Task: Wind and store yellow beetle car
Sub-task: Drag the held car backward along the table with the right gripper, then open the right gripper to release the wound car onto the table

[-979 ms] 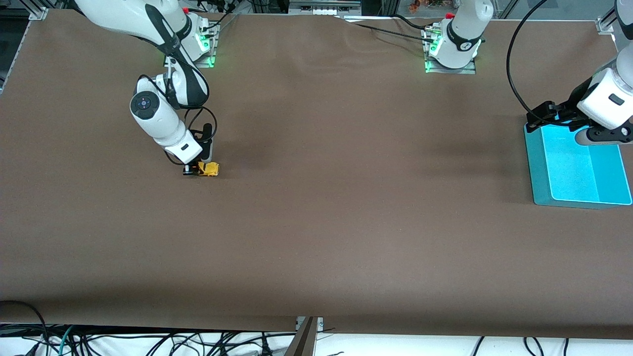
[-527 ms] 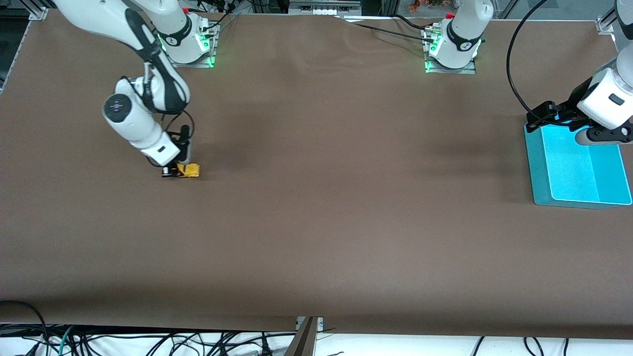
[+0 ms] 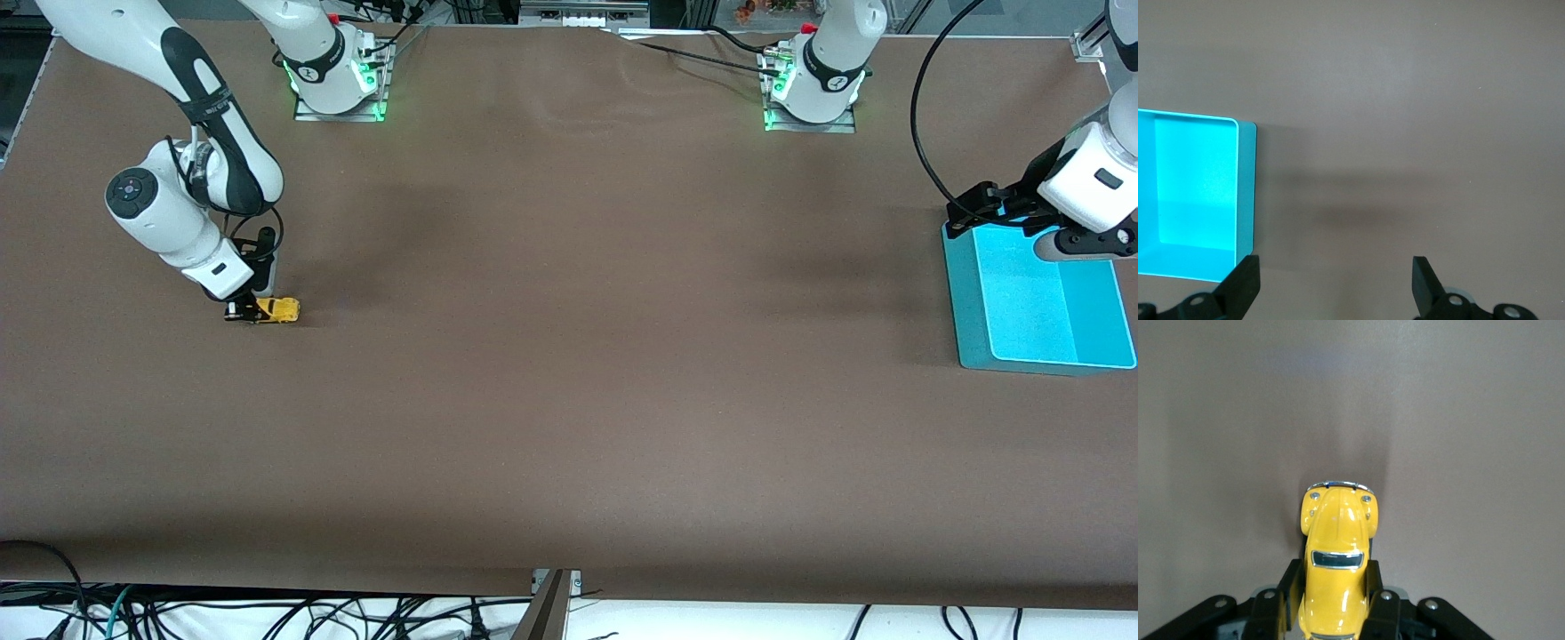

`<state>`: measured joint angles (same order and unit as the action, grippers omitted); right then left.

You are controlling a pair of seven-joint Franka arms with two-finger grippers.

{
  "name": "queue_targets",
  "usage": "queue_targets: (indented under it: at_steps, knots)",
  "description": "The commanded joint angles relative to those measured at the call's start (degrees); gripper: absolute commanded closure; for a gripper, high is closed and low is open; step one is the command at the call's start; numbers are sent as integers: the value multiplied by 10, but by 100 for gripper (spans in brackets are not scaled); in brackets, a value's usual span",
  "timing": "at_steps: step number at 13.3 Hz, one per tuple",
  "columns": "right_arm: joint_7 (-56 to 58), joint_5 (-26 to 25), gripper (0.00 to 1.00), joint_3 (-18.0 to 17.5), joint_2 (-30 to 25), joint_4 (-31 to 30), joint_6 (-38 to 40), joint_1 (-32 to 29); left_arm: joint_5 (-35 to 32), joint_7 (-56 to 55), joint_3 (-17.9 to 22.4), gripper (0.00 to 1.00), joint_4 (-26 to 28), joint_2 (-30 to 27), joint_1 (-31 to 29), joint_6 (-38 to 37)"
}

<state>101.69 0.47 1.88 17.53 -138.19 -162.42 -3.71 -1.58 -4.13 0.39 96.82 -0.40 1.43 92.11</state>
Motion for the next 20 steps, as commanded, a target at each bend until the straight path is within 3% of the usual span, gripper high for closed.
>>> queue_targets:
  at_steps: [1, 2, 3, 15, 20]
  knots:
    - [13, 1, 73, -5, 45, 5, -32, -10, -16, -4, -2, 0, -17, 7, 0, -12]
    - [12, 2, 45, -5, 45, 6, -32, -10, -15, -4, -2, 0, -17, 7, 0, -12]
    - [12, 1, 0, -6, 44, 12, -29, -10, -16, -4, -2, 0, -17, 6, 1, -12]
    - [7, 3, 0, -20, 25, 23, -13, -8, -16, -4, -2, 0, -17, 7, 1, -12]
    - [-16, 5, 0, -21, 22, 115, 119, -6, -15, -4, -3, 0, -16, 6, 1, -12]
